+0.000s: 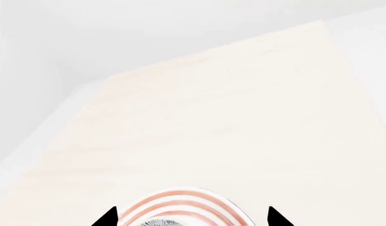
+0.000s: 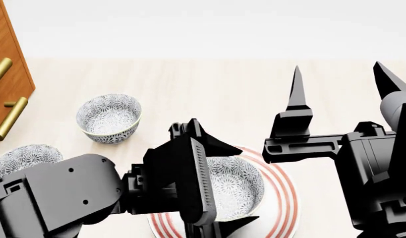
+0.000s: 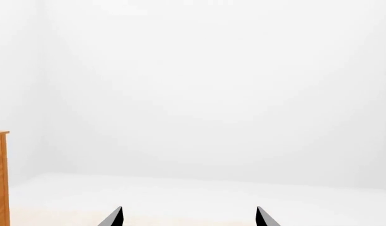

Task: Put the bowl at the front on the plate.

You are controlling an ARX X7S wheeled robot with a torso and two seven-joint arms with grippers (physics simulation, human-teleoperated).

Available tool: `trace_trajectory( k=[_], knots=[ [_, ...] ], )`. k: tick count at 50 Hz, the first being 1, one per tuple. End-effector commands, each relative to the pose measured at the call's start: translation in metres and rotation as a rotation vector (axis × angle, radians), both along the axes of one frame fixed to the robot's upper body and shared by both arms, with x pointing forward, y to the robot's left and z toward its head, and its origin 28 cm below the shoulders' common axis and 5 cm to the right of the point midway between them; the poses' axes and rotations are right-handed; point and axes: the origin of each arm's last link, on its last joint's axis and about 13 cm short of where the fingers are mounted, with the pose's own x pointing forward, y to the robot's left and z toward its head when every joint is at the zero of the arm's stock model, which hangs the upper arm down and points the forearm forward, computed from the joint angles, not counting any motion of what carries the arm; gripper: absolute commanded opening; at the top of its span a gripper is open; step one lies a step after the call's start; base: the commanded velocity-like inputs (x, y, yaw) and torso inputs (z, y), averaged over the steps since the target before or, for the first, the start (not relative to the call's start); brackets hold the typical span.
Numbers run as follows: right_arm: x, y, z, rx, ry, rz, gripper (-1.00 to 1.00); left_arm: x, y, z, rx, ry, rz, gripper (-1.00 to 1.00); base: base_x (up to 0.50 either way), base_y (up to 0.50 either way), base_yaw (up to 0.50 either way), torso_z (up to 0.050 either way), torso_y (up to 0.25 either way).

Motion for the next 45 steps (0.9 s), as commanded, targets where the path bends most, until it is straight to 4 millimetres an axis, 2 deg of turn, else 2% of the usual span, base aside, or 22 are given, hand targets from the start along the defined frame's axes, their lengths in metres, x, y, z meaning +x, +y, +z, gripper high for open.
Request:
trace_trajectory(
  k=[1,8,11,16,19,24,28,45],
  knots=[
    [-0.005,0.002,-0.006,0.031,-0.015,0.028,1.00,-0.010,0.027,0.012,-0.124,-0.006,0.168,1.00,0.00,0.00,0.00,0.000,0.000],
    [-0.012,0.003,-0.008,0.049,-0.036,0.063,1.00,-0.017,0.051,0.005,-0.181,0.008,0.318,1.00,0.00,0.00,0.00,0.000,0.000],
    [-0.013,0.005,-0.015,0.051,-0.027,0.082,1.00,-0.023,0.061,0.006,-0.262,0.003,0.383,1.00,0.00,0.00,0.00,0.000,0.000],
    [-0.011,0.008,-0.023,0.043,-0.022,0.072,1.00,-0.033,0.069,0.012,-0.368,0.029,0.498,1.00,0.00,0.00,0.00,0.000,0.000],
    [-0.009,0.008,-0.029,0.051,-0.011,0.069,1.00,-0.037,0.073,0.007,-0.396,0.049,0.563,1.00,0.00,0.00,0.00,0.000,0.000],
    [-0.006,0.006,-0.036,0.032,0.000,0.031,1.00,-0.041,0.075,-0.001,-0.449,0.065,0.591,1.00,0.00,0.00,0.00,0.000,0.000],
    [-0.006,0.008,-0.041,0.031,0.009,0.034,1.00,-0.046,0.078,-0.001,-0.505,0.056,0.620,1.00,0.00,0.00,0.00,0.000,0.000],
    [-0.003,0.010,-0.036,0.023,0.012,0.042,1.00,-0.049,0.084,0.000,-0.499,0.027,0.634,1.00,0.00,0.00,0.00,0.000,0.000]
  ],
)
